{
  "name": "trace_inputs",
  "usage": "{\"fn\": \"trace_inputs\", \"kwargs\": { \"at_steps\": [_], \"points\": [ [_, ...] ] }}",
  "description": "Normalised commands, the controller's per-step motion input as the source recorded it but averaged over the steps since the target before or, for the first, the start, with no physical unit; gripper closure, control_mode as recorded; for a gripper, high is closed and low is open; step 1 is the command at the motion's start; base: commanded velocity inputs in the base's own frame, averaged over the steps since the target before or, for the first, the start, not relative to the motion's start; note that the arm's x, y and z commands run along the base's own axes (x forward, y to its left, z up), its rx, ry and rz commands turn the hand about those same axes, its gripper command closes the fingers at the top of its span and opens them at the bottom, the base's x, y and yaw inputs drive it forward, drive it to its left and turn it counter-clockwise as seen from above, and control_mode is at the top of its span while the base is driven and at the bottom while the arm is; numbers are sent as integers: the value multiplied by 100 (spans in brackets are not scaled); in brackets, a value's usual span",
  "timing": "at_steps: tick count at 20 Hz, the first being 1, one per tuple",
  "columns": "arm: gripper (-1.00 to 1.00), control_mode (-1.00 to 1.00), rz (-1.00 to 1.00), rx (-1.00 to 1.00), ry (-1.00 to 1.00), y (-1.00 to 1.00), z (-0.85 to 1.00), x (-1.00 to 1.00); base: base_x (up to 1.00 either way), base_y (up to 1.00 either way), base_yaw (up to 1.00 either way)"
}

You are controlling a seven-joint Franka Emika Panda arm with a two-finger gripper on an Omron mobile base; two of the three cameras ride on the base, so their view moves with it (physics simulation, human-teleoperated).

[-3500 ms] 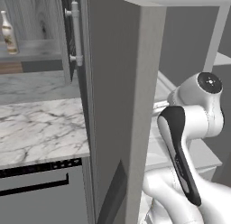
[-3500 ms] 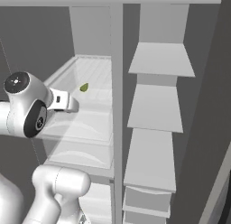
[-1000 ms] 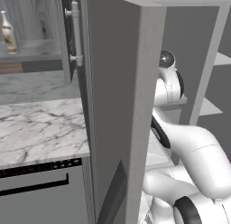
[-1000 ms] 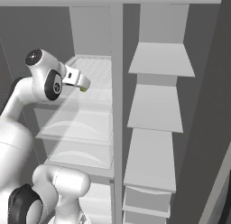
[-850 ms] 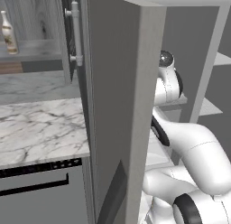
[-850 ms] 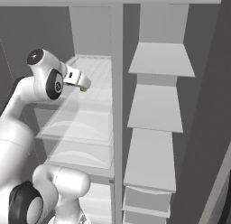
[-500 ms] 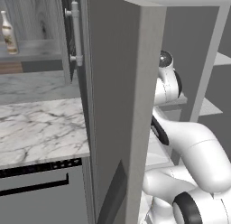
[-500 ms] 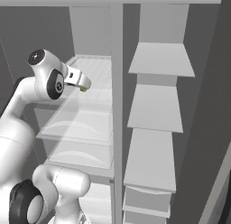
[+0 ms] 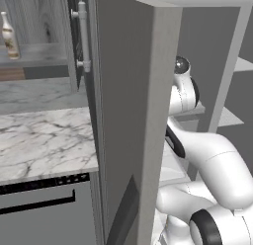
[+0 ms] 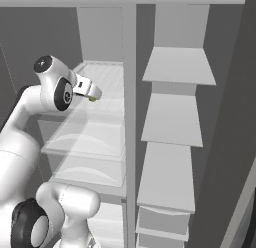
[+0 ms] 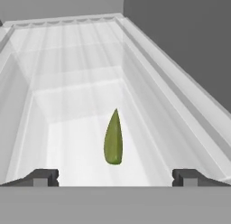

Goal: There is a bowl on the dining counter. Grab a lemon wedge from the fridge and place it in the bowl. Then get the liquor bottle and glass cup from the cabinet and place them next to the bowl.

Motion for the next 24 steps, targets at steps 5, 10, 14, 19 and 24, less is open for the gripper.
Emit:
{"fn": "trace_inputs", "kwargs": {
  "at_steps": [5, 10, 14, 19, 24],
  "points": [
    [-100, -100, 0, 2, 0, 0, -5, 9, 0, 0, 0],
    [-100, -100, 0, 0, 0, 0, -3, 14, 0, 0, 0],
    [-100, -100, 0, 0, 0, 0, -7, 12, 0, 0, 0],
    [-100, -100, 0, 0, 0, 0, -14, 5, 0, 0, 0],
    [-100, -100, 0, 0, 0, 0, -13, 3, 0, 0, 0]
  ]
}}
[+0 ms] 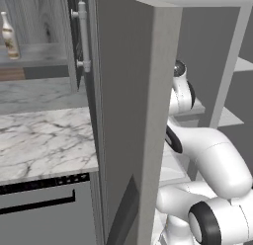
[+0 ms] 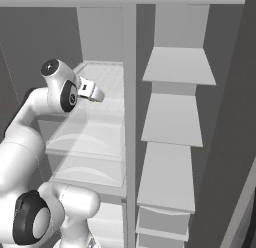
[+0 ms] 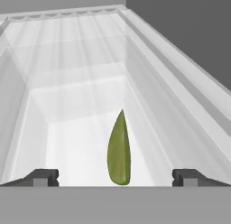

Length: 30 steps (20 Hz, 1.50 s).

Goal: There is a bowl on the dining counter. Grab a lemon wedge from the fridge and place it in the bowl. Then get the liquor bottle and glass cup from the cabinet and place them next to the bowl.

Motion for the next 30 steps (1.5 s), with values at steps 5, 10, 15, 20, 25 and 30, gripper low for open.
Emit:
{"fn": "trace_inputs", "kwargs": {
  "at_steps": [5, 10, 15, 20, 25, 30],
  "points": [
    [-100, -100, 0, 1, 0, -1, -10, 5, 0, 0, 0],
    [-100, -100, 0, 2, 0, -3, -4, 5, 0, 0, 0],
    [-100, -100, 0, 2, 0, -4, -4, 1, 0, 0, 0],
    [-100, -100, 0, 0, 0, -1, -7, 1, 0, 0, 0],
    [-100, -100, 0, 0, 0, 0, -5, 13, 0, 0, 0],
    [100, -100, 0, 0, 0, 0, -5, 15, 0, 0, 0]
  ]
}}
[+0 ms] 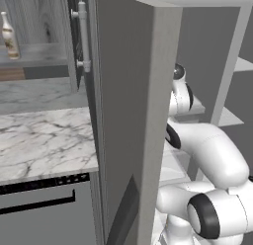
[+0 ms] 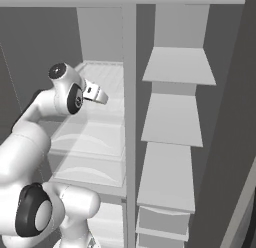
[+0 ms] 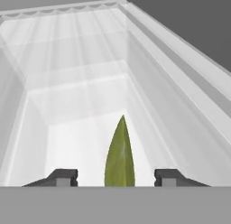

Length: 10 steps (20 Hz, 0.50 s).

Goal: There is a bowl on the dining counter. Grab a lemon wedge from the fridge and place it in the bowl. Then get the liquor bottle and glass cup from the cabinet and place them next to the bowl.

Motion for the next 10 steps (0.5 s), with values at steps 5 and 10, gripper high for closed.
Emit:
{"fn": "trace_inputs", "kwargs": {
  "at_steps": [5, 10],
  "points": [
    [100, -100, 1, 0, 1, 0, -15, 2, 0, 0, 0],
    [100, -100, 0, 0, 1, 0, -8, 0, 0, 0, 0]
  ]
}}
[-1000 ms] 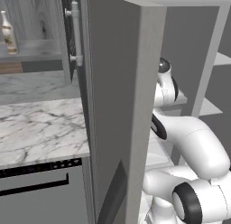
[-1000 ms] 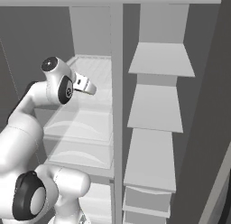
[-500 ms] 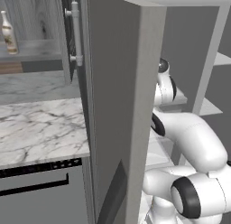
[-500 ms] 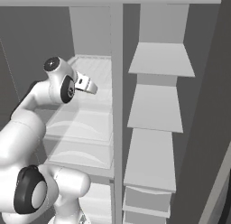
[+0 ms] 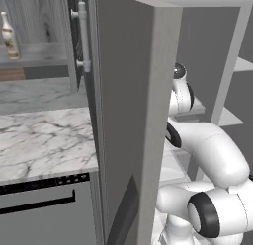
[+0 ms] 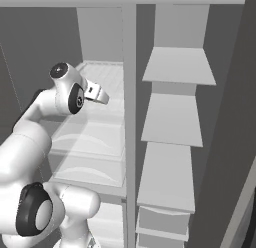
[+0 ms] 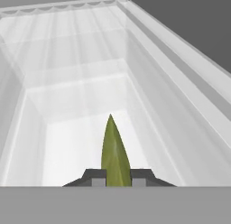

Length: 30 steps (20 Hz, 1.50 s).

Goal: There is a bowl on the dining counter. Grab a lemon wedge from the fridge and place it in the bowl. Then get the liquor bottle and glass cup from the cabinet and place them next to the bowl.

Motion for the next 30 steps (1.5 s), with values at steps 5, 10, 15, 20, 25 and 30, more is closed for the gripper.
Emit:
{"fn": "trace_inputs", "kwargs": {
  "at_steps": [5, 10, 15, 20, 25, 30],
  "points": [
    [100, -100, 0, 0, -2, 2, 1, -10, 0, 0, 0],
    [100, -100, 0, -3, -13, 15, 28, -44, 0, 0, 0],
    [100, -100, 0, -2, -9, 13, 22, -39, 0, 0, 0],
    [100, -100, 0, 0, 0, 30, 0, -16, 0, 0, 0],
    [100, -100, 0, 0, -6, 7, 0, -42, 0, 0, 0],
    [100, -100, 0, 0, -14, 0, 2, -66, 0, 0, 0]
  ]
}}
